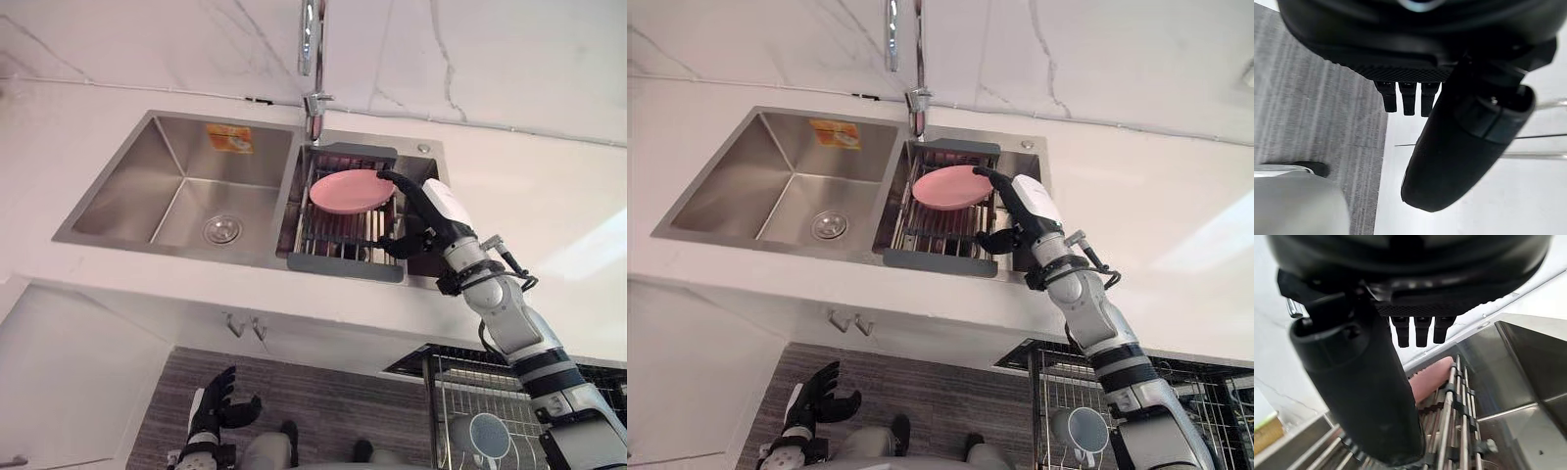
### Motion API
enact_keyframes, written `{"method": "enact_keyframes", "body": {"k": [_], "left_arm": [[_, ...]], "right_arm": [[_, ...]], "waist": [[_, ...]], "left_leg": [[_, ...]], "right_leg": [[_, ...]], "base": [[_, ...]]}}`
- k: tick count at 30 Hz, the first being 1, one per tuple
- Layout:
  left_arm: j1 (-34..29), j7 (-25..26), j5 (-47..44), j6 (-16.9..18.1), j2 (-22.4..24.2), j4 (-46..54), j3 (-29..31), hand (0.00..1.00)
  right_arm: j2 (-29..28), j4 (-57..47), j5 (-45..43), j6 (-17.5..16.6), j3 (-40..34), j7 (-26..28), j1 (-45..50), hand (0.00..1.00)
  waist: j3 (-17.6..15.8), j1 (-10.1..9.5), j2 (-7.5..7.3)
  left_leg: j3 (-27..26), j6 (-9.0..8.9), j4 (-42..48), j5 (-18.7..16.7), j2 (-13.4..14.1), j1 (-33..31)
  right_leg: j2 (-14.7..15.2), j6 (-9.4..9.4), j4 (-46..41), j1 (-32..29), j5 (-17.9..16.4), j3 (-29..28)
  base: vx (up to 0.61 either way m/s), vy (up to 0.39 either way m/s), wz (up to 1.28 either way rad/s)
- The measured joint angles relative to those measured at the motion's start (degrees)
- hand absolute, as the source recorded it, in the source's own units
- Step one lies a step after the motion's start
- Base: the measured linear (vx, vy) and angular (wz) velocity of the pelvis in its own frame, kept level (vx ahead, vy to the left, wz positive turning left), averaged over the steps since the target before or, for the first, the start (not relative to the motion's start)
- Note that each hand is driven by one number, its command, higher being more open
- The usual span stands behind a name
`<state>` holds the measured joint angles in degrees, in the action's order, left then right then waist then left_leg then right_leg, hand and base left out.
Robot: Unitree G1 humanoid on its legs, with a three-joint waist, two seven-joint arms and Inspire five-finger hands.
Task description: Walk over to the sink, pick up the cup, carry it to the dishwasher, place the cup inside the dishwasher, then close the dishwasher door
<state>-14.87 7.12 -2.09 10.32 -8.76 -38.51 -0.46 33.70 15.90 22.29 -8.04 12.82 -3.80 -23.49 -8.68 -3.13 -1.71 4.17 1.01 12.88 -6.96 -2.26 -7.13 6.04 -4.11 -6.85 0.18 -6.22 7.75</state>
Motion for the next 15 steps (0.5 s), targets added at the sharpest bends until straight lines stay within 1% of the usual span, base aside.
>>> {"method": "enact_keyframes", "body": {"k": [2,5,8,9,11,13,15], "left_arm": [[0.0,0.0,0.0,0.0,0.0,-0.3,0.0,0.9],[0.2,0.0,0.0,0.0,0.0,-0.6,0.0,0.9],[1.2,0.1,-0.1,0.0,0.0,-0.6,0.0,0.9],[1.4,0.1,-0.1,0.0,0.0,-0.6,0.0,0.9],[2.4,0.3,-0.3,0.0,0.0,-0.6,0.1,0.9],[3.3,0.3,-0.4,0.0,0.0,-0.6,0.1,0.9],[3.7,0.4,-1.2,0.0,0.1,-0.6,0.1,0.9]], "right_arm": [[-0.2,2.3,0.7,0.7,0.2,-0.4,-1.6,0.9],[-0.3,7.1,2.5,1.4,1.5,-1.3,-6.2,0.9],[-0.4,13.7,3.3,2.8,1.7,-2.3,-11.7,0.9],[-0.4,15.0,3.7,3.2,1.7,-2.6,-12.8,0.3],[-0.6,19.8,4.2,4.1,1.7,-3.5,-17.7,0.3],[-0.7,22.9,4.3,5.1,1.6,-4.6,-21.7,0.3],[-0.7,24.2,4.3,5.5,1.6,-5.2,-24.0,0.3]], "waist": [[-0.1,-0.28,0.16],[-0.7,-0.5,1.03],[-1.5,-1.27,1.91],[-1.7,-1.36,2.09],[-2.8,-1.97,2.53],[-3.9,-2.49,2.64],[-4.4,-2.69,2.6]], "left_leg": [[0.3,0.05,-1.0,1.1,-0.1,-0.4],[0.7,-0.15,-1.8,2.1,-0.2,-1.4],[1.3,-0.03,-2.3,3.3,-0.4,-2.6],[1.4,0.02,-2.3,3.5,-0.4,-2.8],[1.7,0.22,-2.4,4.2,-0.5,-3.6],[2.0,0.15,-2.3,4.5,-0.5,-4.5],[2.4,0.13,-2.2,4.7,-0.6,-5.2]], "right_leg": [[0.0,0.32,-0.1,-0.7,0.4,0.3],[-0.2,0.39,-0.2,-1.6,0.9,0.5],[-0.1,0.79,-0.3,-2.7,1.2,1.2],[0.0,0.77,-0.4,-2.9,1.3,1.4],[0.0,0.29,-0.5,-3.9,1.9,1.8],[0.0,0.3,-0.7,-4.6,2.0,2.0],[0.0,0.3,-0.7,-5.2,2.1,2.4]], "base": [[-0.15,-0.003,0.13],[-0.14,0.006,0.07],[-0.1,0.014,0.11],[-0.07,0.006,0.17],[-0.03,-0.001,0.1],[-0.01,-0.016,0.08],[0.03,-0.029,0.09]]}}
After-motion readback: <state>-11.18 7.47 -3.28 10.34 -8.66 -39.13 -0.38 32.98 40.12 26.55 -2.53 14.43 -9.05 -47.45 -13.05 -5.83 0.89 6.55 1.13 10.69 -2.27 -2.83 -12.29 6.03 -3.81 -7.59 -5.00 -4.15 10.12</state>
